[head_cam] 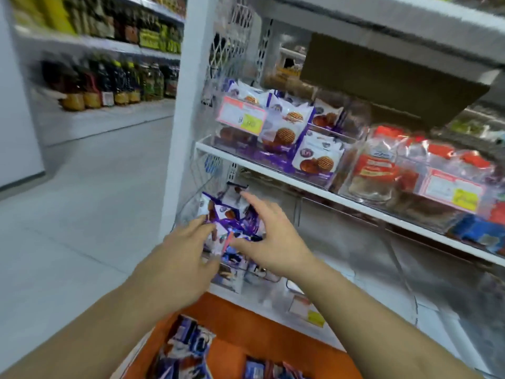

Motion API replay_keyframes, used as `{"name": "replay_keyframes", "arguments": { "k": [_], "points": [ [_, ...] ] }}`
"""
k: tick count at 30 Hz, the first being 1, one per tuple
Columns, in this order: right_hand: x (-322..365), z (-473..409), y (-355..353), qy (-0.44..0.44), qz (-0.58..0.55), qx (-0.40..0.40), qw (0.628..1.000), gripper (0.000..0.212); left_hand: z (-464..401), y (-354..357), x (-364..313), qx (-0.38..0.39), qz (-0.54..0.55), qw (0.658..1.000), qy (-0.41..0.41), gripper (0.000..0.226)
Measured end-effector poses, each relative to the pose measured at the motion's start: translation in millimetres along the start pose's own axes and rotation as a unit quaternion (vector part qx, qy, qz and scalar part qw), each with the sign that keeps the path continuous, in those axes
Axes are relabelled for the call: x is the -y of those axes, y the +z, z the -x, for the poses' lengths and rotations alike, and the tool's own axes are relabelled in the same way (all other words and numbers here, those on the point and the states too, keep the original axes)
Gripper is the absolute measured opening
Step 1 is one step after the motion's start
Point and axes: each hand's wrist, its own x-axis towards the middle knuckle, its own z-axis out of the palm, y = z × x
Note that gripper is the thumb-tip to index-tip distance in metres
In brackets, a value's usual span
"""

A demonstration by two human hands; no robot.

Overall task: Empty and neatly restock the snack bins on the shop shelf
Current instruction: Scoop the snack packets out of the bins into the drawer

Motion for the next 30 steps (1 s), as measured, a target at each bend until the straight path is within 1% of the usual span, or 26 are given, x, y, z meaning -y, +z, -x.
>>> {"name": "replay_keyframes", "arguments": {
  "k": [5, 9, 11, 13, 15, 17, 19, 22, 25, 27, 30],
  "points": [
    [-11.2, -101.1, 28.0, 0.052, 0.047, 0.026, 0.997, 0.106, -4.9, 3.2, 27.0, 0.021, 0.035, 0.999, -0.007, 0.068],
    [-28.0, -141.3, 46.0, 0.074, 0.107, 0.060, 0.990, 0.115, -10.3, 0.1, 35.3, 0.041, 0.044, 0.997, -0.041, 0.070],
    [-29.3, -150.8, 52.8, 0.084, 0.132, 0.085, 0.984, 0.114, -11.4, -0.2, 38.8, 0.057, 0.041, 0.996, -0.051, 0.071],
    [-28.2, -156.6, 59.1, 0.097, 0.155, 0.102, 0.978, 0.105, -9.8, -1.0, 44.0, 0.066, 0.044, 0.996, -0.046, 0.071],
    [-29.8, -158.7, 63.9, 0.087, 0.183, 0.074, 0.976, 0.088, -6.9, -3.3, 48.2, 0.073, 0.045, 0.996, -0.037, 0.070],
    [-33.8, -158.4, 67.1, 0.053, 0.196, 0.038, 0.978, 0.068, -3.2, -6.2, 51.0, 0.076, 0.046, 0.996, -0.027, 0.069],
    [-37.6, -155.6, 66.4, 0.027, 0.178, 0.015, 0.984, 0.054, -0.2, -8.3, 54.0, 0.077, 0.052, 0.995, -0.018, 0.069],
    [-35.3, -146.0, 55.1, -0.003, 0.142, -0.027, 0.990, 0.046, 1.5, -7.5, 61.4, 0.075, 0.060, 0.995, -0.008, 0.067],
    [-16.8, -123.9, 32.1, -0.023, 0.083, -0.080, 0.993, 0.036, 2.3, -4.6, 67.0, 0.065, 0.063, 0.996, -0.008, 0.067],
    [3.8, -98.6, 15.2, -0.008, 0.037, -0.089, 0.995, 0.038, 3.5, -5.2, 65.7, 0.055, 0.076, 0.996, -0.003, 0.065],
    [26.1, -48.5, -1.8, -0.031, -0.026, -0.074, 0.996, 0.047, 6.9, -10.5, 55.5, 0.032, 0.098, 0.995, 0.000, 0.061]
  ]
}}
